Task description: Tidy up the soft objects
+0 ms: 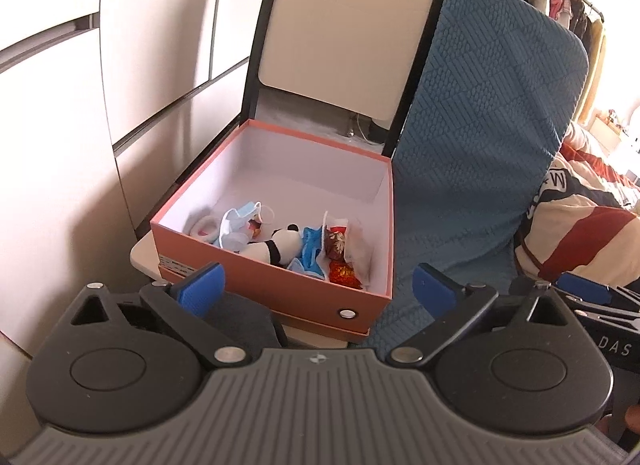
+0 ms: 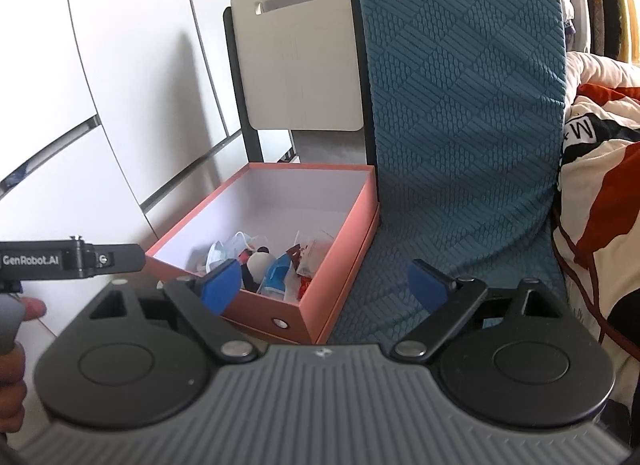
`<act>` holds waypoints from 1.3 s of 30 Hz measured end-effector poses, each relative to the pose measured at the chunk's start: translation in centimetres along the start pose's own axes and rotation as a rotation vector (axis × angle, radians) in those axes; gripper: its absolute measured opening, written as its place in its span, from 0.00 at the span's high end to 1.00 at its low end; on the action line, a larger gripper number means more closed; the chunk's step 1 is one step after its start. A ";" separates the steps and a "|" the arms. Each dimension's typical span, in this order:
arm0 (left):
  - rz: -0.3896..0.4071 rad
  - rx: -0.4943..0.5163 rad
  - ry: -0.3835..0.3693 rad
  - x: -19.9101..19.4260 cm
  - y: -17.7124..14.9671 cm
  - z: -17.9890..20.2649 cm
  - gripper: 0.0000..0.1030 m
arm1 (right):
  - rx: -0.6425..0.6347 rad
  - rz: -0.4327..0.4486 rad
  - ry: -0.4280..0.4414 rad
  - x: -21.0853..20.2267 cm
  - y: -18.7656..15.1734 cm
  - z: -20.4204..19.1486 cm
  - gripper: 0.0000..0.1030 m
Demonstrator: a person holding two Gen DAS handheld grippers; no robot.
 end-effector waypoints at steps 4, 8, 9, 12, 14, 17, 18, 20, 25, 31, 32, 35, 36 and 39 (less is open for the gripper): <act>-0.009 -0.005 0.010 0.1 -0.3 -0.4 0.01 | -0.010 -0.008 0.001 0.0 -0.3 -0.3 0.11; -0.011 0.000 0.018 0.0 -0.5 -0.2 0.01 | -0.011 -0.016 0.005 0.1 -0.3 -0.4 0.11; -0.009 0.005 0.018 0.0 -0.5 -0.1 0.01 | -0.010 -0.016 0.004 0.1 -0.3 -0.4 0.11; -0.010 0.002 0.018 -0.1 -0.6 0.0 0.01 | -0.007 -0.018 -0.003 0.1 -0.3 -0.3 0.11; -0.011 0.003 0.017 -0.2 -0.7 -0.1 0.01 | -0.011 -0.026 -0.002 0.2 -0.3 -0.4 0.11; -0.006 0.006 0.023 -0.3 -0.6 -0.3 0.01 | -0.027 -0.020 -0.008 0.2 -0.1 -0.8 0.11; -0.003 0.008 0.026 -0.4 -0.5 -0.3 0.01 | -0.028 -0.019 -0.007 0.2 -0.1 -0.8 0.11; 0.009 0.019 0.037 -0.5 -0.4 -0.3 0.01 | -0.027 -0.016 -0.006 0.1 -0.1 -0.9 0.11; 0.021 0.021 0.055 -1.0 -0.5 -0.2 0.01 | -0.035 -0.012 -0.006 0.0 -0.1 -1.0 0.11; 0.010 0.000 0.040 -1.0 -0.7 -0.3 0.01 | -0.037 -0.018 0.007 0.0 -0.3 -0.9 0.11; 0.008 -0.001 0.038 -0.9 -0.7 -0.3 0.01 | -0.036 -0.019 0.006 0.0 -0.3 -0.9 0.11; 0.012 0.001 0.033 -1.0 -0.6 -0.2 0.01 | -0.028 -0.019 0.005 0.0 -0.3 -0.9 0.11; 0.015 0.003 0.030 -1.0 -0.6 -0.2 0.01 | -0.027 -0.018 0.006 0.0 -0.3 -0.9 0.11; 0.012 -0.017 0.006 -1.0 -0.6 -0.2 0.01 | -0.031 -0.016 0.003 0.0 -0.2 -0.9 0.11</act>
Point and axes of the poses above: each gripper's, at about its wrist camera, not at the fingertips, and x roughly the way its jaws point, z to its right, y to its top, the point moved 9 cm from there along x, roughly the way its jaws point, and after that the axes turned 10 degrees about x, right-handed, at the moved point
